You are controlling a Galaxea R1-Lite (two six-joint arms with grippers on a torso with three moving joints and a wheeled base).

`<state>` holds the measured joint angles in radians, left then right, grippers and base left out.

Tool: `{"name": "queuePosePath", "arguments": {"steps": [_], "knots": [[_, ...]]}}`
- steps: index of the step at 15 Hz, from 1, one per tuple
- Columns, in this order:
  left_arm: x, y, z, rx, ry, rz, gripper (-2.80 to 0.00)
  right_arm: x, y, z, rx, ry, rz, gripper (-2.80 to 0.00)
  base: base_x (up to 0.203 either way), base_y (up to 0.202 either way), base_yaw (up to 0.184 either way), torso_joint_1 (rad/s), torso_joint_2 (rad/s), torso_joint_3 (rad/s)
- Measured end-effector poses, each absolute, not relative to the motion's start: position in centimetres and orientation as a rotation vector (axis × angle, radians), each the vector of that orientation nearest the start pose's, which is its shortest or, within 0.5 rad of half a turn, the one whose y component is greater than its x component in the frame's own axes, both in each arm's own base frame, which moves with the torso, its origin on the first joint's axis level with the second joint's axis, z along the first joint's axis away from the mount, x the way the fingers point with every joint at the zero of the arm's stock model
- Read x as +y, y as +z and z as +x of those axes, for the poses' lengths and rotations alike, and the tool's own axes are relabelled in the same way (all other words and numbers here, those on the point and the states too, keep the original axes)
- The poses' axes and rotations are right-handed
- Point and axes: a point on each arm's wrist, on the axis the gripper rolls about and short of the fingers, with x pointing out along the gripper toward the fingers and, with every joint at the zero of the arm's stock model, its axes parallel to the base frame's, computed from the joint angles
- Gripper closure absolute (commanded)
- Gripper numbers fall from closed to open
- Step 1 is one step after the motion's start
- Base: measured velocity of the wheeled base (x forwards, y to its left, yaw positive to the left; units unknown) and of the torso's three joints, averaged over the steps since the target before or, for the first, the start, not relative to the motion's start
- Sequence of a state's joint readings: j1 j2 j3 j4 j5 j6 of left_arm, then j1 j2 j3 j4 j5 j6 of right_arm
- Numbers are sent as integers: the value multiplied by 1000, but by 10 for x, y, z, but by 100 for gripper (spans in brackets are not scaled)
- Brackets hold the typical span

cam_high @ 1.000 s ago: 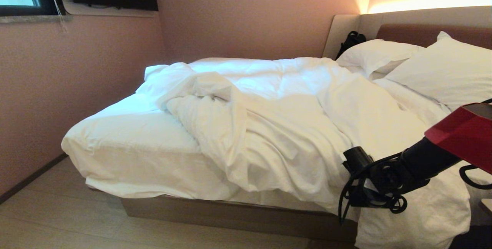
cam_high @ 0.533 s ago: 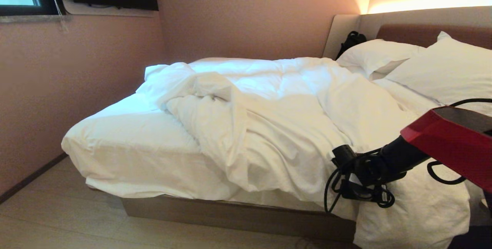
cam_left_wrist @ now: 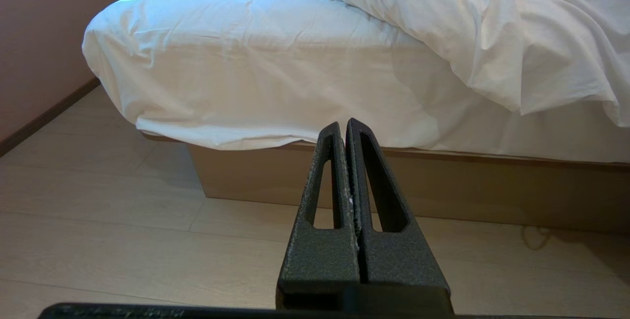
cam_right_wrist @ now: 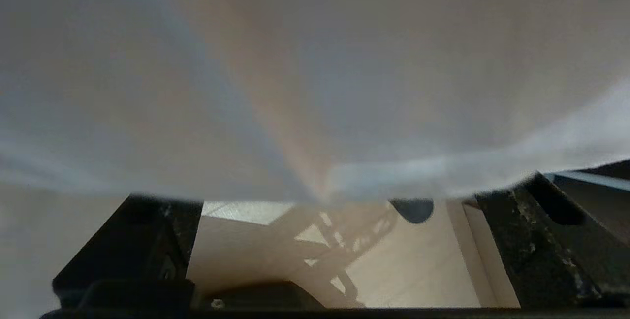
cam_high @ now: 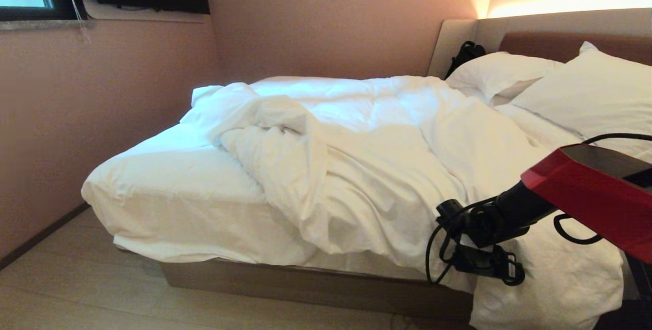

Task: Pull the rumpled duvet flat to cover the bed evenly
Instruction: Flatten the corners of the folded blanket

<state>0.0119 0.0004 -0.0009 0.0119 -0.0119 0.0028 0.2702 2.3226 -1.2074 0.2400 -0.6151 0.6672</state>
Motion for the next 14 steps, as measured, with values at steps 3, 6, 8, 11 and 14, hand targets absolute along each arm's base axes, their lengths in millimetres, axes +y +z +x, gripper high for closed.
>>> {"name": "queuePosePath", "arguments": {"steps": [3,6,8,11,14], "knots": [[-1,74,-23,12,0,3,0,86,-2,361,1054,-673,-1,0,0,0,0,0,0,0],[-1,74,-23,12,0,3,0,85,-3,361,1060,-677,3,0,0,0,0,0,0,0],[-1,74,-23,12,0,3,0,84,-4,361,1063,-679,4,0,0,0,0,0,0,0],[-1,74,-23,12,0,3,0,84,-3,360,1064,-681,4,0,0,0,0,0,0,0],[-1,74,-23,12,0,3,0,83,-2,359,1067,-685,5,0,0,0,0,0,0,0]]}}
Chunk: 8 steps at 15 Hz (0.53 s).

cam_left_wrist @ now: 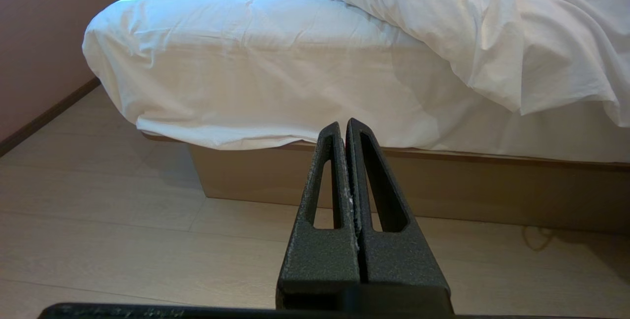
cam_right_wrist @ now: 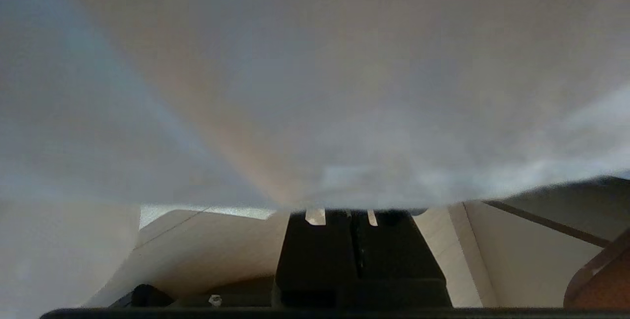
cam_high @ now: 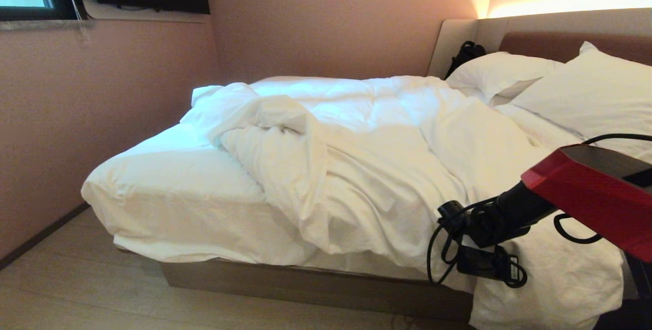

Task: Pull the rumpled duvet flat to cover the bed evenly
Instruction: Flatten the corners of the folded blanket

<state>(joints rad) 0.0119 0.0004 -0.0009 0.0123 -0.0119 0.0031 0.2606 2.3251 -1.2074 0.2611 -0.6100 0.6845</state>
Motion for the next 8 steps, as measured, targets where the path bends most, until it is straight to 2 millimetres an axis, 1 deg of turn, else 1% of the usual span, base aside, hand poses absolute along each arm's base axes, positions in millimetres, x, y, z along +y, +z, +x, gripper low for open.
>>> {"name": "queuePosePath", "arguments": {"steps": [4,8], "knots": [[-1,74,-23,12,0,3,0,85,0,353,1066,-688,8,0,0,0,0,0,0,0],[-1,74,-23,12,0,3,0,103,6,333,1042,-708,-23,0,0,0,0,0,0,0]]}}
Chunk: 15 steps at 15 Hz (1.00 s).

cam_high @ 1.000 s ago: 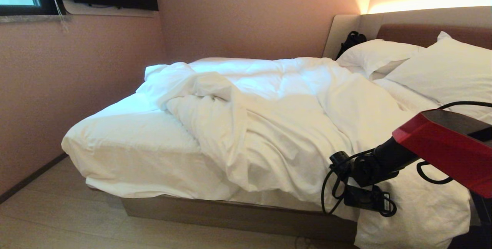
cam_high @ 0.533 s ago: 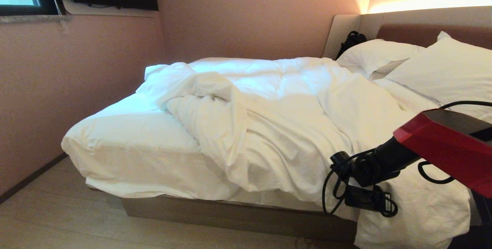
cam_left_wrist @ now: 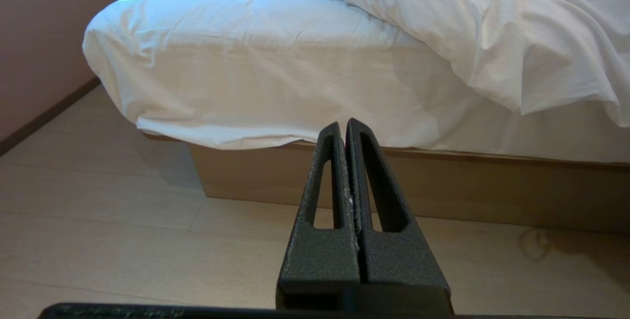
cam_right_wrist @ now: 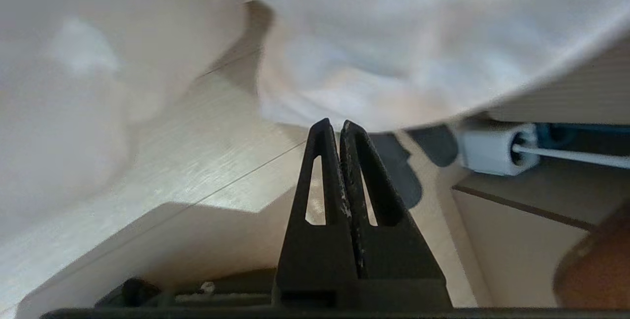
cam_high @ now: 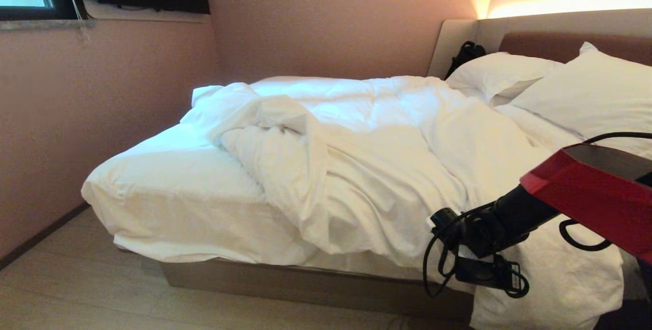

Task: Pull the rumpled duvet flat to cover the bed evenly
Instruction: Flatten the corners of the folded blanket

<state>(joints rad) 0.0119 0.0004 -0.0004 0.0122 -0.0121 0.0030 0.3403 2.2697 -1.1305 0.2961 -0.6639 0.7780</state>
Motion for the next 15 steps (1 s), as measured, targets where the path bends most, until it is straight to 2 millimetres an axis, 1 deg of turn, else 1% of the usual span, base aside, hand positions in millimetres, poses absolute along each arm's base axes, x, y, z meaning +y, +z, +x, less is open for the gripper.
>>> {"name": "queuePosePath", "arguments": {"steps": [4,7,8,11,15], "knots": [[-1,74,-23,12,0,3,0,115,2,323,978,-776,-104,0,0,0,0,0,0,0],[-1,74,-23,12,0,3,0,120,-5,323,907,-822,-195,0,0,0,0,0,0,0],[-1,74,-23,12,0,3,0,123,-6,324,882,-830,-220,-280,0,0,0,0,0,0],[-1,75,-23,11,0,3,0,126,-10,331,829,-858,-261,-280,0,0,0,0,0,0],[-1,75,-23,11,0,3,0,130,-19,340,837,-846,-270,-280,0,0,0,0,0,0]]}}
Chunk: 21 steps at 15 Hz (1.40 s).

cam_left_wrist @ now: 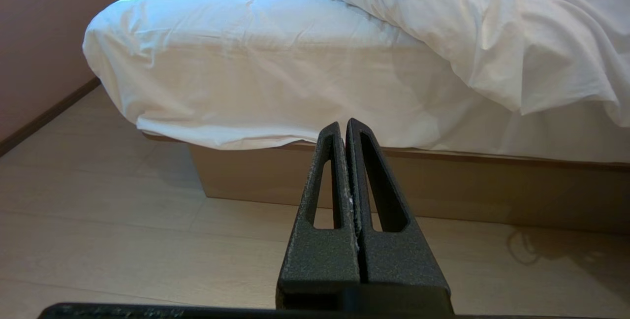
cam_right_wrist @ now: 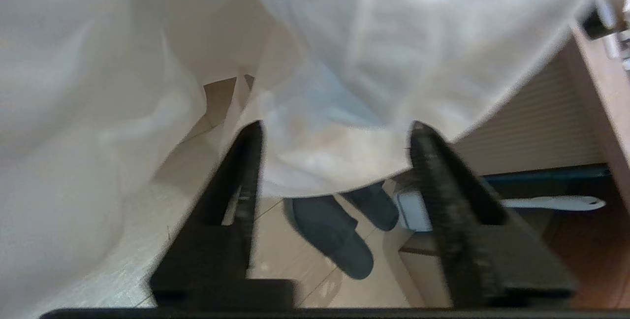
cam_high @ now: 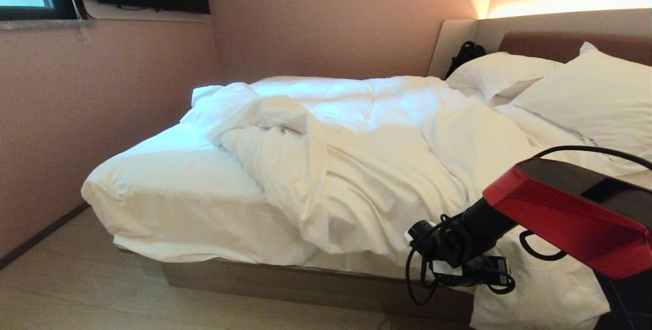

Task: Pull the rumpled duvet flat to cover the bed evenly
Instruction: Flatten the corners of the folded blanket

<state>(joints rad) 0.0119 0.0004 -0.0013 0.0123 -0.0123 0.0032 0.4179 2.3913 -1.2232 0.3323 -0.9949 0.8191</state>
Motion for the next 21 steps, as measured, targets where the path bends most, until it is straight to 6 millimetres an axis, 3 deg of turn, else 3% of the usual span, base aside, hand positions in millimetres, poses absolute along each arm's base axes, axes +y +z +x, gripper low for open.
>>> {"name": "queuePosePath", "arguments": {"steps": [7,21], "knots": [[-1,74,-23,12,0,3,0,130,-34,348,865,-849,-278,-280,0,0,0,0,0,0],[-1,74,-23,12,0,3,0,100,-49,370,870,-945,-251,-280,0,0,0,0,0,0]]}}
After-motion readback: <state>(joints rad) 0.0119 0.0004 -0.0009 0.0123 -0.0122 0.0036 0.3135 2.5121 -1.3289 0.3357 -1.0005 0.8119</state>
